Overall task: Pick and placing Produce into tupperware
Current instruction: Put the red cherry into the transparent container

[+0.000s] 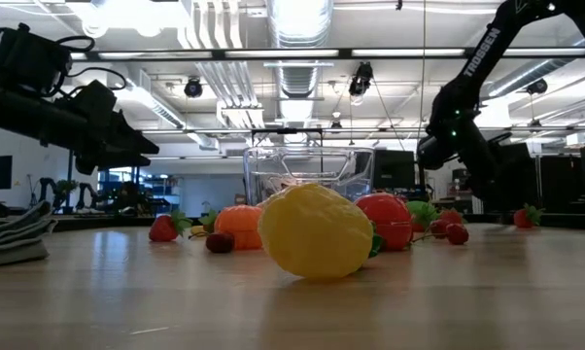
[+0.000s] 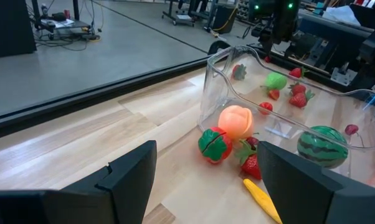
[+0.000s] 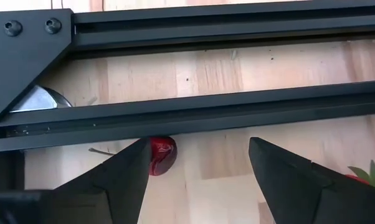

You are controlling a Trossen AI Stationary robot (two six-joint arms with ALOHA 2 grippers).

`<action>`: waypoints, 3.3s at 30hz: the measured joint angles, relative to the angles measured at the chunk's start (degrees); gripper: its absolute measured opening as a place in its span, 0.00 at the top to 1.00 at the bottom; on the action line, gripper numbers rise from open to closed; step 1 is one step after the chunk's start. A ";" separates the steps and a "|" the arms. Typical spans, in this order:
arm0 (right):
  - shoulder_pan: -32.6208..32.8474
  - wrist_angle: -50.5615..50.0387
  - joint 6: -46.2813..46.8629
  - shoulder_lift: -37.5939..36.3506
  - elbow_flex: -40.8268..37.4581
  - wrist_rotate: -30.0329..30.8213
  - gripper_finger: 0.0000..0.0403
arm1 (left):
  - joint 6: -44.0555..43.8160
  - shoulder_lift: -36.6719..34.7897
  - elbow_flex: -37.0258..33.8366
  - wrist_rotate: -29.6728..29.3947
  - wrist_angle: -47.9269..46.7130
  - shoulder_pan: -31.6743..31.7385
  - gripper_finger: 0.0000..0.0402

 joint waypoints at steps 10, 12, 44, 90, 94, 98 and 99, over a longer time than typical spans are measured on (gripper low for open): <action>0.00 1.36 -0.57 -0.09 -0.63 -0.75 0.35 | 0.01 0.00 -0.02 -0.17 0.00 0.02 0.35; -0.02 1.69 -1.99 -0.07 -0.68 -1.05 0.35 | 0.00 0.00 -0.02 -0.17 -0.01 0.02 0.35; -0.78 1.23 -2.94 0.40 4.28 -3.77 0.25 | 0.02 0.00 -0.02 0.03 -0.01 0.00 0.35; -2.49 -1.15 7.63 4.87 6.51 -8.90 0.32 | 0.01 0.00 -0.02 0.04 0.00 0.00 0.35; -2.40 -1.61 7.94 4.85 6.46 -9.57 0.44 | 0.02 0.00 -0.02 0.04 -0.01 0.00 0.35; -2.01 -2.28 8.82 4.85 6.46 -9.73 0.57 | 0.02 0.00 -0.02 0.02 0.00 0.00 0.35; -1.97 -2.46 9.15 4.84 6.46 -9.77 0.60 | 0.01 0.00 -0.02 0.01 -0.01 0.00 0.35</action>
